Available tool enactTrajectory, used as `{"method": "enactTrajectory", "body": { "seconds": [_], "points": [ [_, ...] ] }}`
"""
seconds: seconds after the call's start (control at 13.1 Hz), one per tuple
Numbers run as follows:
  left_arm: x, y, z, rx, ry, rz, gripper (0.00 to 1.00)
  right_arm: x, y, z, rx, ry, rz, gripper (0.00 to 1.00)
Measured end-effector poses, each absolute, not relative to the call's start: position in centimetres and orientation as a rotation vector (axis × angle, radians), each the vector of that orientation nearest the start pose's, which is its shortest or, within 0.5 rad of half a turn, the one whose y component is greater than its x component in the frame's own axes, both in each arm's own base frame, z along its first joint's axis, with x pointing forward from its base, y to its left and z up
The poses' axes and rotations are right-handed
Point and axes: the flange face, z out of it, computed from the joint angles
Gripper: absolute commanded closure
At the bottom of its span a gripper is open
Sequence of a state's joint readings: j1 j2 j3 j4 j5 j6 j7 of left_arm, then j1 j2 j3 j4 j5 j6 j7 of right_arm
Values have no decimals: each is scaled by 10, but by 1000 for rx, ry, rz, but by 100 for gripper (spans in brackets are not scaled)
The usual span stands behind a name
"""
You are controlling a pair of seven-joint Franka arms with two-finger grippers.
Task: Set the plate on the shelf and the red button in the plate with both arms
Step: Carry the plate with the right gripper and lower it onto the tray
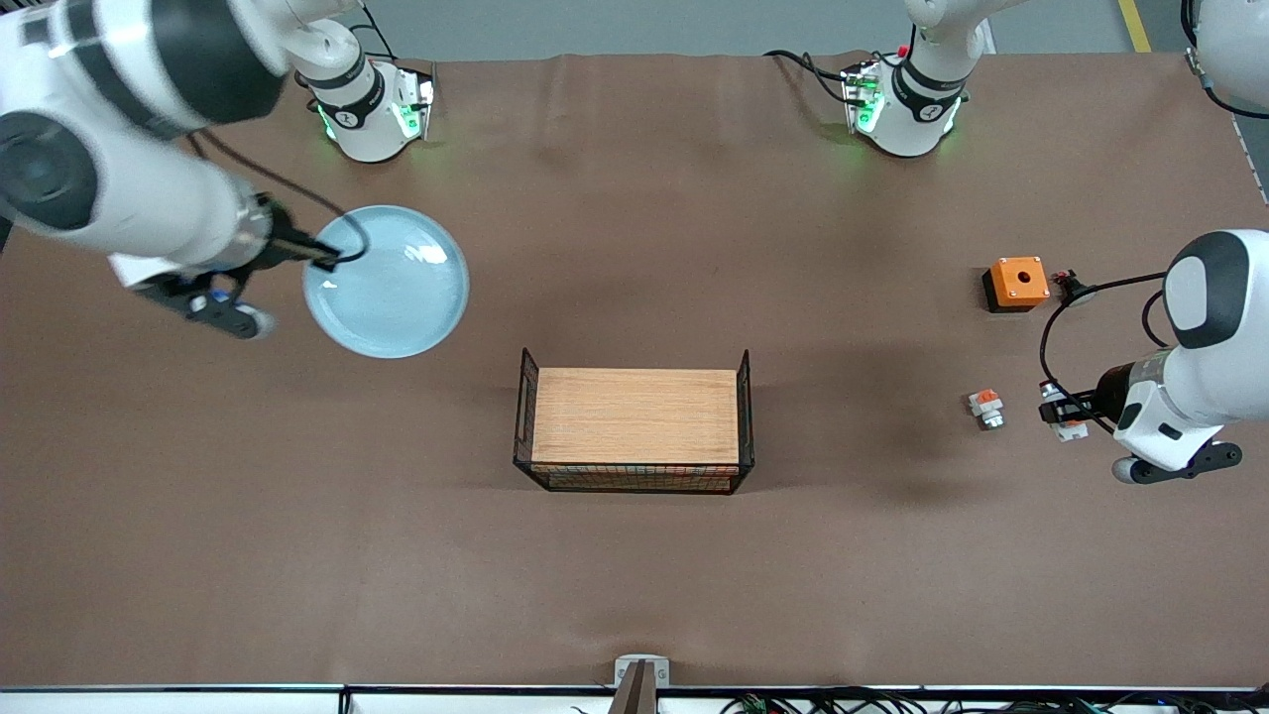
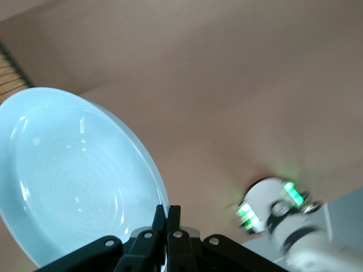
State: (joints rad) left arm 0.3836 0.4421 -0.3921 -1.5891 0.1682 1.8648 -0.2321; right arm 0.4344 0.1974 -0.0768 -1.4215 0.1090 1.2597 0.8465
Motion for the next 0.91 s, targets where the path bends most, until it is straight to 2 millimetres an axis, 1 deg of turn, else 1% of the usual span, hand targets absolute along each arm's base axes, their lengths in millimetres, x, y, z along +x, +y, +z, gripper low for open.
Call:
{"method": "enactTrajectory", "body": {
  "seconds": [0.08, 0.15, 0.23, 0.46, 0.61, 0.76, 0.91],
  "points": [
    [656, 39, 389, -3110, -294, 213, 100, 516, 256, 563, -3111, 829, 564, 98],
    [657, 40, 393, -3109, -296, 211, 100, 503, 286, 567, -3079, 903, 558, 98],
    [657, 41, 396, -3109, -298, 204, 100, 496, 307, 571, -3036, 977, 531, 98],
    [660, 44, 402, -3110, -308, 186, 100, 486, 352, 577, -2905, 1194, 413, 97],
    [660, 44, 404, -3110, -309, 185, 100, 481, 384, 576, -2760, 1413, 335, 99],
    [659, 47, 403, -3107, -315, 194, 100, 477, 414, 565, -2626, 1569, 288, 100],
    [659, 50, 403, -3106, -323, 198, 100, 478, 432, 548, -2550, 1650, 269, 100]
  ]
}}
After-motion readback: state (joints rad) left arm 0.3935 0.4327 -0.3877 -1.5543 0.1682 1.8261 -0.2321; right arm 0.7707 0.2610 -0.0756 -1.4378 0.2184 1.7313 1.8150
